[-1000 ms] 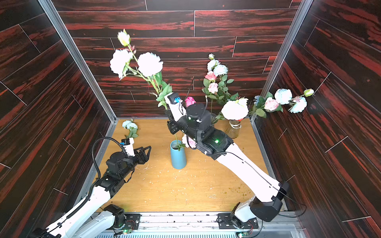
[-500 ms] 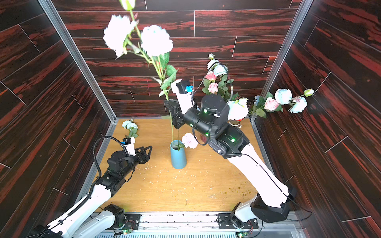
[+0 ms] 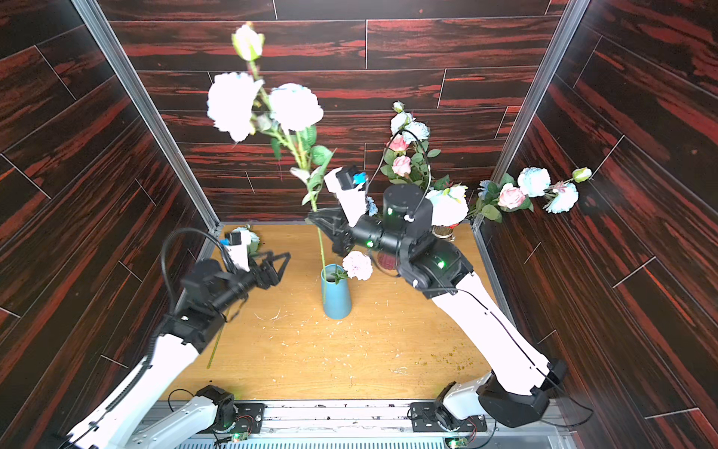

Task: Pick out blue flowers from the vase
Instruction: Place the flower at the center of the board.

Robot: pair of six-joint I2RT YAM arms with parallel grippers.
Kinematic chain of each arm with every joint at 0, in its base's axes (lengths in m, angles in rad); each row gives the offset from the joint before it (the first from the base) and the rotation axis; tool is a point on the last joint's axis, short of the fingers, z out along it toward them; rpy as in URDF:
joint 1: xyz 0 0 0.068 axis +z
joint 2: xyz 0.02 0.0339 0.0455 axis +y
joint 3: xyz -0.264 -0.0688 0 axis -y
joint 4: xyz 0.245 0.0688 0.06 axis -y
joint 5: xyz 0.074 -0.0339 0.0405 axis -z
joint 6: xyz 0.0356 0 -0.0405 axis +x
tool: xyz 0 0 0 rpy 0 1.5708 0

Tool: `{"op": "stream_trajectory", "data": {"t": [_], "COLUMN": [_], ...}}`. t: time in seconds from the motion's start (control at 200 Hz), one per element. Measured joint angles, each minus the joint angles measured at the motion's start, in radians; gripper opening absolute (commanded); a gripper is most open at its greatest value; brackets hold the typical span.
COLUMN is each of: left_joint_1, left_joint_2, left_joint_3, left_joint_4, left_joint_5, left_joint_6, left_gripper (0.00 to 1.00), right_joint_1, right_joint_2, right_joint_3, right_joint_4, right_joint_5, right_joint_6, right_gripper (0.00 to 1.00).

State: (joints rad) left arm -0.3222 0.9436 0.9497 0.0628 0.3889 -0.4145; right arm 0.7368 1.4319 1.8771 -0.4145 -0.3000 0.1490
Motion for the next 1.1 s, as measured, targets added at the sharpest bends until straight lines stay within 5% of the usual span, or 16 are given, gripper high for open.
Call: {"op": "stream_trajectory", "data": {"t": [0.14,0.376,0.847,1.102], "left_joint_1": [0.0,-0.004,-0.008,-0.03], "left_joint_2": [0.053,0.185,0.192,0.189], "left_joint_3": [0.164,0.176,0.176,0.176], "left_joint_4": [0.018,0.098,0.208,0.239], "left_joint_5": [0.205,0.41,0.571,0.605], "left_joint_6": [-0.003,-0.109,-0.202,-0.223], "left_gripper": [0.86,0.81,0.72,0.48], "right_joint_1": [-0.103,-0.103,-0.101,-0.079], "right_joint_2": [0.02,0.082,0.185,0.188], "right_joint_3": [-0.016,-0.004,0.032,0.034], "right_joint_4": [0.0,-0.01,0.025,0.057], "right_joint_5": [-0.153,-0.361,-0.584,-0.608], "right_joint_6": [0.065,0.091,0.159,0.18], "right_gripper": [0.0,0.0,0.0,0.0]}}
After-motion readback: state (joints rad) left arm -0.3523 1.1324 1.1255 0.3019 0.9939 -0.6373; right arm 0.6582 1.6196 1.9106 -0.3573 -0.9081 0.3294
